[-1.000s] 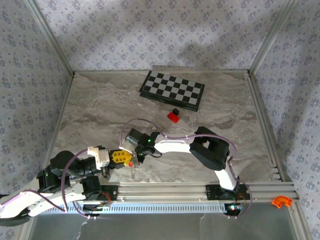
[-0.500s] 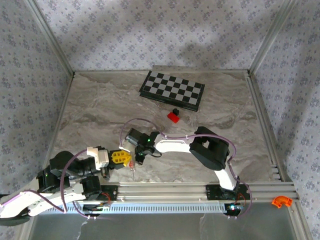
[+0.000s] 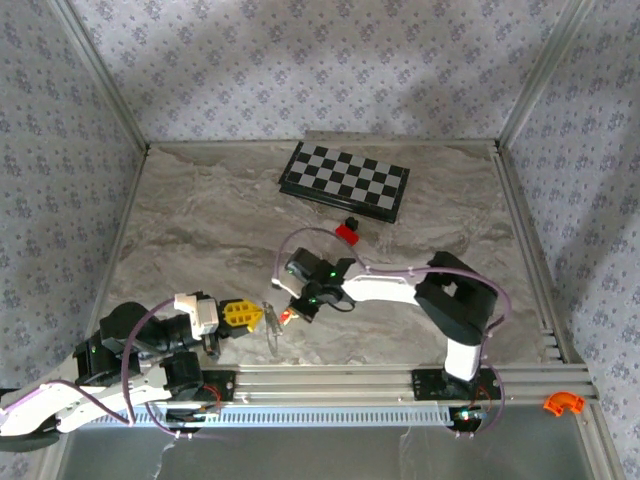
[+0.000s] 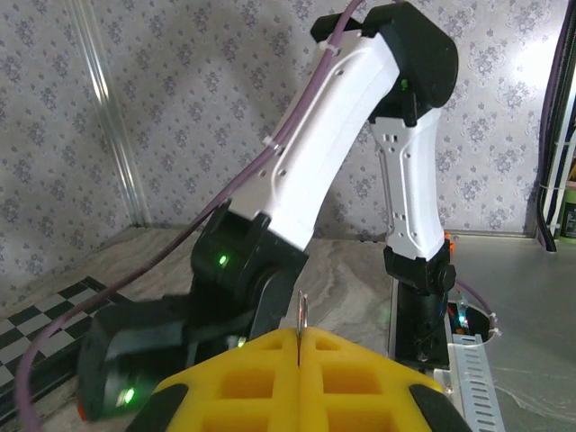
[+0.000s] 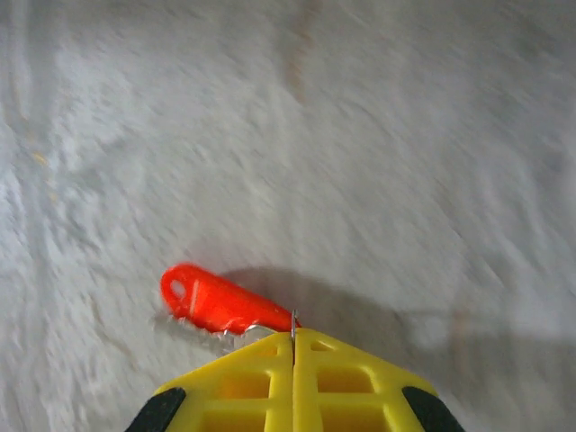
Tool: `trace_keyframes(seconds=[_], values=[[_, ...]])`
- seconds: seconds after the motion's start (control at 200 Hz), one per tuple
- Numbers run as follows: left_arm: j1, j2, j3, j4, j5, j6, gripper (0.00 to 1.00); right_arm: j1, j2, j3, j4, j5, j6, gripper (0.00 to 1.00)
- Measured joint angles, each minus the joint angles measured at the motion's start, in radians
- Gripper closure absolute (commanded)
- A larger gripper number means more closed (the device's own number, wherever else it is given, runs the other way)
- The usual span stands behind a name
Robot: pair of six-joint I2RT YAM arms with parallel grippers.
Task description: Put the keys on the keyring
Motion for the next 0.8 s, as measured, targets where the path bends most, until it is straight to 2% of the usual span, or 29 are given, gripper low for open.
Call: trace_keyframes(seconds=[0.285, 0.665, 0.8], values=[[0.0, 0.005, 0.0, 0.0, -0.009, 0.0, 1.0, -0.084, -0.222, -0.212, 0.003, -0.018, 0.093, 1.0], [0.0, 0.061, 0.0, 0.0, -0.026, 0.002, 1.0, -0.11, -0.331, -0.362, -0.003, -0.006, 0.239, 1.0], [0.0, 0.062, 0.0, 0.0, -0.027, 0.002, 1.0, -0.114, -0.352, -0.385, -0.006, 0.001, 0.274, 0.96]])
